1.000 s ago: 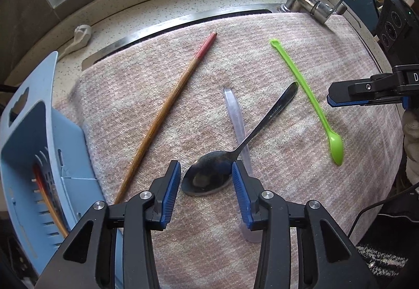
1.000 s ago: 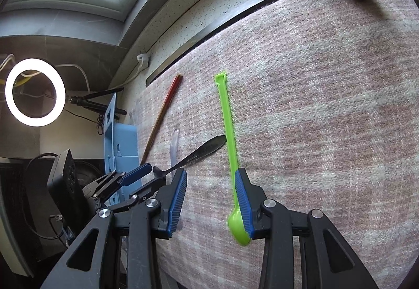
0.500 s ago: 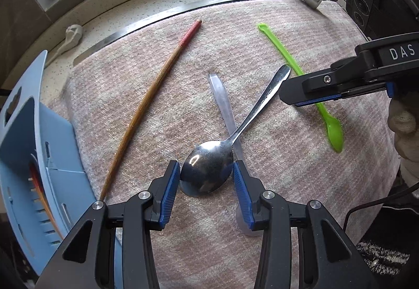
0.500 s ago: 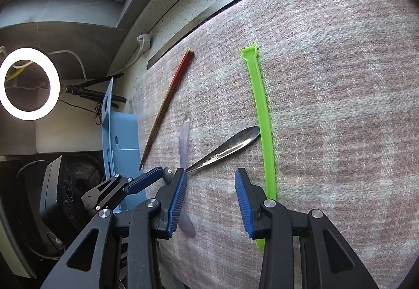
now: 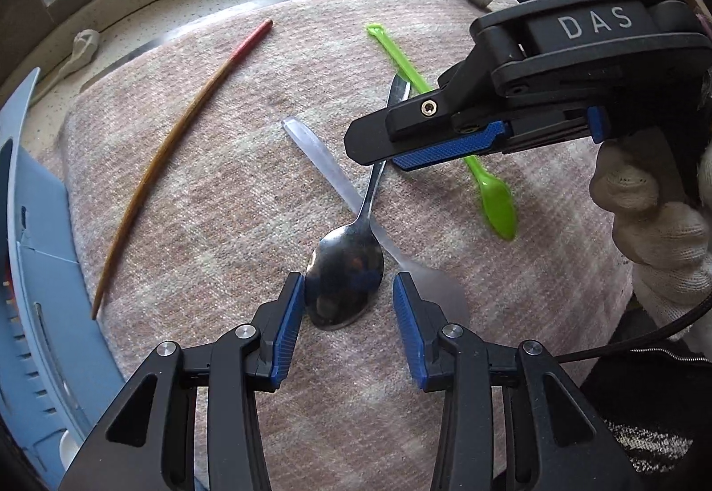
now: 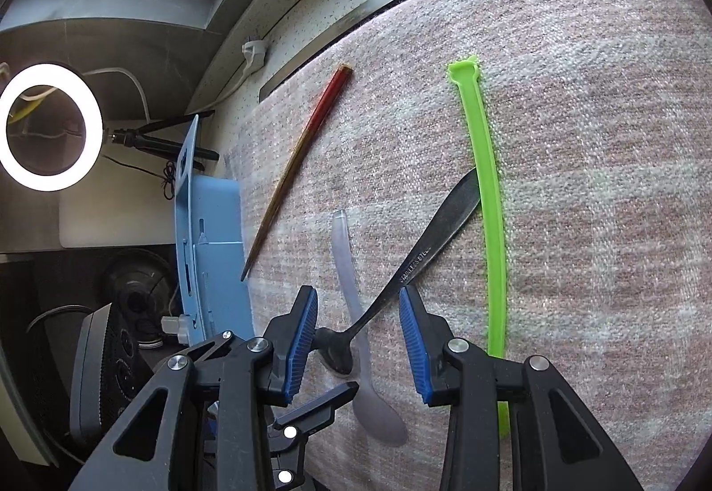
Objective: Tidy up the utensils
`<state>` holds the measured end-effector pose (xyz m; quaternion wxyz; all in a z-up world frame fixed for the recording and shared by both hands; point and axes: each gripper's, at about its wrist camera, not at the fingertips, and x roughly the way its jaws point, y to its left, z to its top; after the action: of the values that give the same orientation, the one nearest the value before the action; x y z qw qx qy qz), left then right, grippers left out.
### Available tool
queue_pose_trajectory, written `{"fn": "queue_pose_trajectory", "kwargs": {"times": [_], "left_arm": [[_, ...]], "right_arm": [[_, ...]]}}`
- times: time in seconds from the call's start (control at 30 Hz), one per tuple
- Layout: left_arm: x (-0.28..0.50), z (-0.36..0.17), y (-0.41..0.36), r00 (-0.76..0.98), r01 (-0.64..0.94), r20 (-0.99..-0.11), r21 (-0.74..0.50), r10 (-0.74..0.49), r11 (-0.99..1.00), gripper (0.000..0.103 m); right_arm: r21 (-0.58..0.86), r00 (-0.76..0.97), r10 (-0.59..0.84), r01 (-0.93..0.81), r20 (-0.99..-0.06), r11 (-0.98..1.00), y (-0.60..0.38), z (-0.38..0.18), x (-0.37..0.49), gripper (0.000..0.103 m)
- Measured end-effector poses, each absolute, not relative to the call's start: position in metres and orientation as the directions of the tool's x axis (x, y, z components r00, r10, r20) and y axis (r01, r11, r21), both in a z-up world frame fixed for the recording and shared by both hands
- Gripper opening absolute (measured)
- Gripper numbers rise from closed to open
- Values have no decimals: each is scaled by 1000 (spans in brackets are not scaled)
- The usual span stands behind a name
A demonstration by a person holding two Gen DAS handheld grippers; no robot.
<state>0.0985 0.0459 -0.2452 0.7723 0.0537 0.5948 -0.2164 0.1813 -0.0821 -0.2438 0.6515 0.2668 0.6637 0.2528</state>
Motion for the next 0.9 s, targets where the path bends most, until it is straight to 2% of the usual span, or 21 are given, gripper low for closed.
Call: {"fn": "queue_pose_trajectory", "kwargs": {"times": [0.23, 0.37, 0.67, 0.9], "left_arm": [[100, -239, 51, 206, 396, -936, -188, -287, 899, 38], [103, -242, 50, 217, 384, -945, -147, -244, 912, 38], [87, -225, 47, 225, 405, -931, -180, -288, 896, 38], [90, -232, 49, 226, 376, -926, -203, -302, 904, 38]], "right_arm": [[679, -21, 679, 22, -733, 734, -69, -248, 178, 35], [685, -30, 686, 23, -727, 728, -66, -247, 176, 35], [705, -56, 706, 31, -706, 708, -54, -250, 171, 35], [711, -62, 712, 38, -700, 702, -49, -252, 172, 35]]}}
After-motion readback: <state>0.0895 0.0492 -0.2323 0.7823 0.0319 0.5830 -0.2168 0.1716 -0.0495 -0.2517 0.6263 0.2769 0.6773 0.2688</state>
